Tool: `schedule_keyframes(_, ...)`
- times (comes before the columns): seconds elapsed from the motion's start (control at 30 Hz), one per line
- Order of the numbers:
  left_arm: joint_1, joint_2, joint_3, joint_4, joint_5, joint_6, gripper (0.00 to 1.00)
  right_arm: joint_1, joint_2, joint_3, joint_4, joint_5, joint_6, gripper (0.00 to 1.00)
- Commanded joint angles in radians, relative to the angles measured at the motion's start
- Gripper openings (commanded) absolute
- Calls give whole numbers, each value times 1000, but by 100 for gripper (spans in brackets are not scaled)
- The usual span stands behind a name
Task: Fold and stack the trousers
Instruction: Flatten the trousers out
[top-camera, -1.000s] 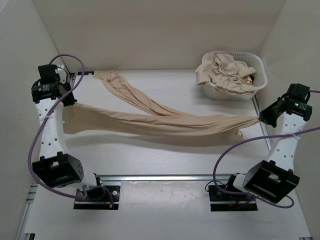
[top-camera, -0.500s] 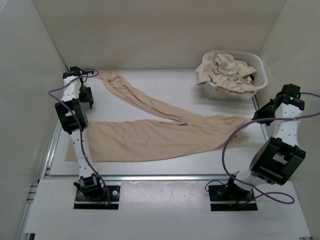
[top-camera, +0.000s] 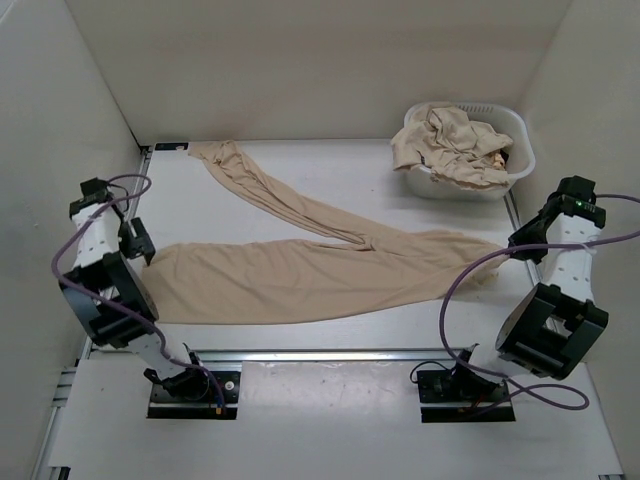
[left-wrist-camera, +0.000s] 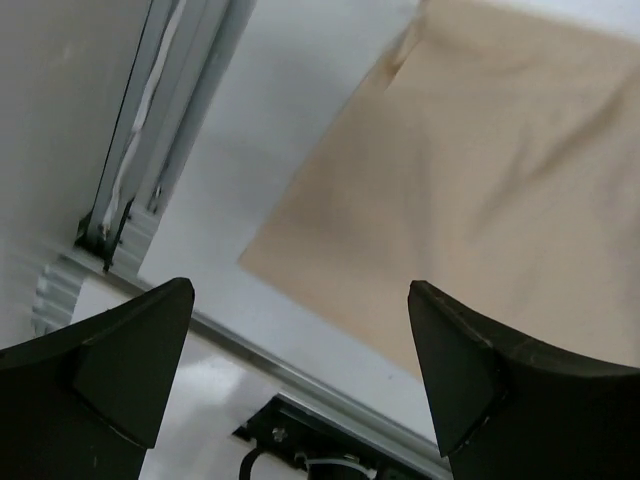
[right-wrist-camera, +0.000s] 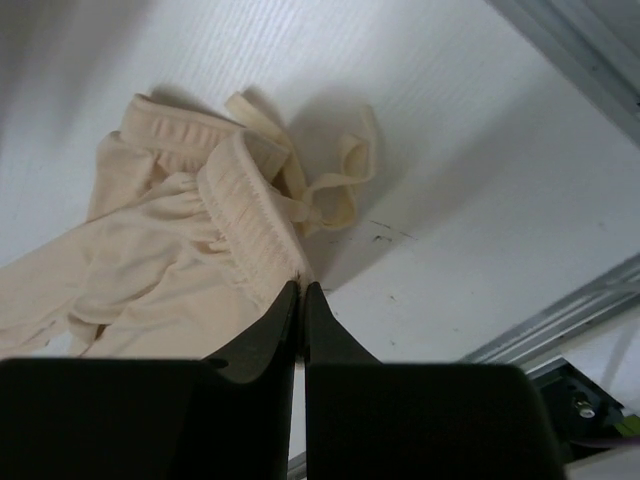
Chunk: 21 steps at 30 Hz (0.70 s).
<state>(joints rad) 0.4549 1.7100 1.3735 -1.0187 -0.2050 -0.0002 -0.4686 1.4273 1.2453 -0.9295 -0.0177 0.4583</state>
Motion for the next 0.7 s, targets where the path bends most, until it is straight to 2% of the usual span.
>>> schedule_keyframes(0.0, 25, -121, -152, 71, -10, 0, 100, 2, -73, -13, -87, 142, -3, 0)
schedule_keyframes(0.1, 25, -150, -278, 107, -10, 0, 100, -28, -151, -105, -112, 214, 23, 0)
schedule_keyframes(0.17, 25, -98, -345, 147, -23, 0, 100, -57, -201, -209, -121, 232, 51, 0)
schedule_keyframes(0.33, 25, -35, -383, 221, -8, 0, 100, -82, -223, -343, -81, 113, 60, 0)
schedule_keyframes(0.53, 25, 28, -433, 290, -57, 0, 99, -93, -223, -363, -55, 154, 60, 0)
schedule_keyframes(0.57, 25, 28, -448, 304, -72, 0, 96, -111, -223, -363, -72, 154, 71, 0)
schedule_keyframes(0.6, 25, 28, -465, 313, -109, 0, 74, -126, -232, -363, -83, 154, 71, 0)
schedule_keyframes(0.63, 34, 19, -503, 330, -135, 0, 65, -148, -252, -354, -103, 139, 71, 0)
schedule_keyframes(0.67, 45, -4, -528, 344, -164, 0, 61, -194, -264, -354, -118, 128, 80, 0)
